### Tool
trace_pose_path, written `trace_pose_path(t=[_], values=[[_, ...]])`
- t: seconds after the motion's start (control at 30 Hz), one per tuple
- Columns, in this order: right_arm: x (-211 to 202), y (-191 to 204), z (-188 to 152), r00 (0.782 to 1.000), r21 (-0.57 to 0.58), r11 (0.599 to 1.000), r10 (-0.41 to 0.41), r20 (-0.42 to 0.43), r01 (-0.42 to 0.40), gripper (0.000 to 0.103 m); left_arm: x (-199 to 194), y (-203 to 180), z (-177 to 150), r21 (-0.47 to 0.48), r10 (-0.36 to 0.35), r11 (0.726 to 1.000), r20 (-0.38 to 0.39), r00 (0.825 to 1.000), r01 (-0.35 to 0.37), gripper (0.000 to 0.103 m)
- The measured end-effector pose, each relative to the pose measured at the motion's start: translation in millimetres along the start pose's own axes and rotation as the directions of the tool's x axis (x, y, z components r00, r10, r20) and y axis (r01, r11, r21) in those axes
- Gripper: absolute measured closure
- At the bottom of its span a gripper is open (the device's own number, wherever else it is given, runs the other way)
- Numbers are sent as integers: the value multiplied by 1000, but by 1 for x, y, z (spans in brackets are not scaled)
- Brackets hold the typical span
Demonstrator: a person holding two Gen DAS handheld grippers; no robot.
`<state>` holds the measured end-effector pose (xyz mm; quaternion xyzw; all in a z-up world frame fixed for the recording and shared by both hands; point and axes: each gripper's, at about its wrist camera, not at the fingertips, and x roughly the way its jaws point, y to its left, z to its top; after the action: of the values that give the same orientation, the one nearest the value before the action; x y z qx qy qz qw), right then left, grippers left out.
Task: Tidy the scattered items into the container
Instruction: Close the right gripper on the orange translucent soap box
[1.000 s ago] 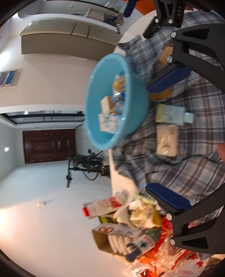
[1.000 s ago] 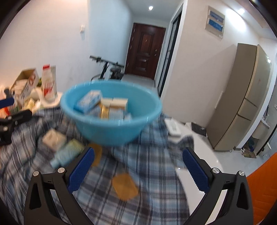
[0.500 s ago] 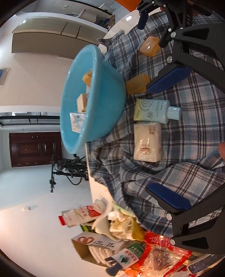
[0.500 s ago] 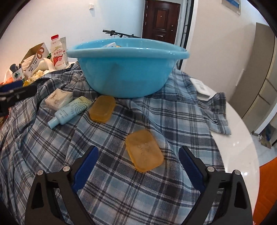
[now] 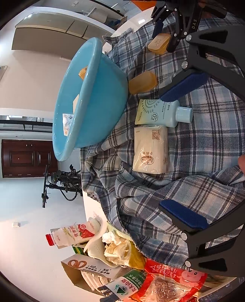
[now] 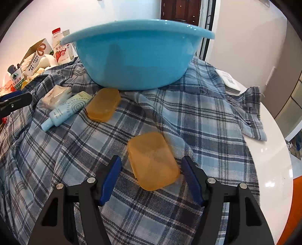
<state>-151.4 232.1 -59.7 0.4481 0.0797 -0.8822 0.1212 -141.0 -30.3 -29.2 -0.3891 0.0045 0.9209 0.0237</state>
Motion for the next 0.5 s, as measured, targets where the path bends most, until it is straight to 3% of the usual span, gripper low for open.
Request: trace_pose_path(t=[0.13,0.5], values=[[-3,1,0,1000,4,1000,23,16,-23,53,1,-3,-1,14,1,1000,-6,1000,-1,0],[-7,1,-6,1000,10,1000,9,25,-9,57,1,-4,-1,12,1,1000,-10,1000,0,0]])
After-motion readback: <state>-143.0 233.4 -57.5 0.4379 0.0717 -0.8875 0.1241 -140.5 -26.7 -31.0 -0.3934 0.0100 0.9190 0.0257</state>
